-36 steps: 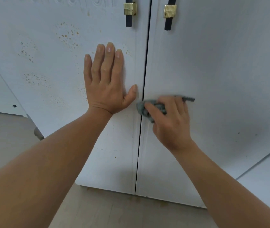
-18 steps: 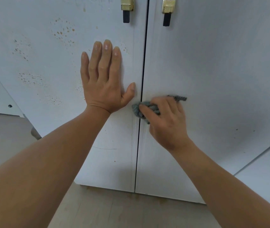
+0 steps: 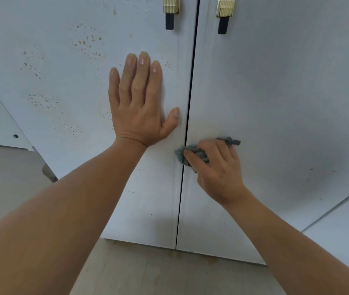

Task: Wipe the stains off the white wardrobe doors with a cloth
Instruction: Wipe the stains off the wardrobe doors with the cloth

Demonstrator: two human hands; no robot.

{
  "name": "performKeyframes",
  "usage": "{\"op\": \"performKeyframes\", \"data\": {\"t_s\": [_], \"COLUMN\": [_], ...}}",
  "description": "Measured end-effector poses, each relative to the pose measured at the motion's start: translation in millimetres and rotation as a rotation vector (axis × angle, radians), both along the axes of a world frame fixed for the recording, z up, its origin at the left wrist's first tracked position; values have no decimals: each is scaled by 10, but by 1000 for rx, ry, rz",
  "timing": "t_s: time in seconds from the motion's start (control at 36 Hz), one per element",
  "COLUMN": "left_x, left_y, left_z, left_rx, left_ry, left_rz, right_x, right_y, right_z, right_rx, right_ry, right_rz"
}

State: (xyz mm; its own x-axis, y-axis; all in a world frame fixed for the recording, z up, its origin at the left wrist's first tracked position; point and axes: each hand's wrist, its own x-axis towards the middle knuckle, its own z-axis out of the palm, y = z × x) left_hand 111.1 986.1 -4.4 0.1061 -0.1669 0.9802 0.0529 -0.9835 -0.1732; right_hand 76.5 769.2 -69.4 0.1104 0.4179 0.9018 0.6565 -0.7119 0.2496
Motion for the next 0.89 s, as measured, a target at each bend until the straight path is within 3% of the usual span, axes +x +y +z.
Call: {"op": "performKeyframes", "data": {"t_s": [0.17, 0.39, 0.56, 0.64, 0.75, 0.89], "left_x": [9, 4, 24, -3, -200, -507], "left_y": [-5, 1, -3, -3, 49, 78], "left_z": [-3, -7, -11, 8, 8, -518], "left_rx": [-5, -6, 4, 8, 14, -144], "left_ry": [-4, 8, -5, 2, 71, 116], "left_rz": [0, -2, 13, 15, -84, -39], "right_x": [-13, -7, -102, -196, -324, -274], "right_y": [-111, -47, -270, -391, -715, -1026], "right_z": [-364, 23, -504, -414, -69, 53], "right_rx": [-260, 32, -266, -112, 165, 227], "right_ry": [97, 34, 221, 264, 183, 179], "right_rz": [1, -53, -4, 13, -47, -172]}}
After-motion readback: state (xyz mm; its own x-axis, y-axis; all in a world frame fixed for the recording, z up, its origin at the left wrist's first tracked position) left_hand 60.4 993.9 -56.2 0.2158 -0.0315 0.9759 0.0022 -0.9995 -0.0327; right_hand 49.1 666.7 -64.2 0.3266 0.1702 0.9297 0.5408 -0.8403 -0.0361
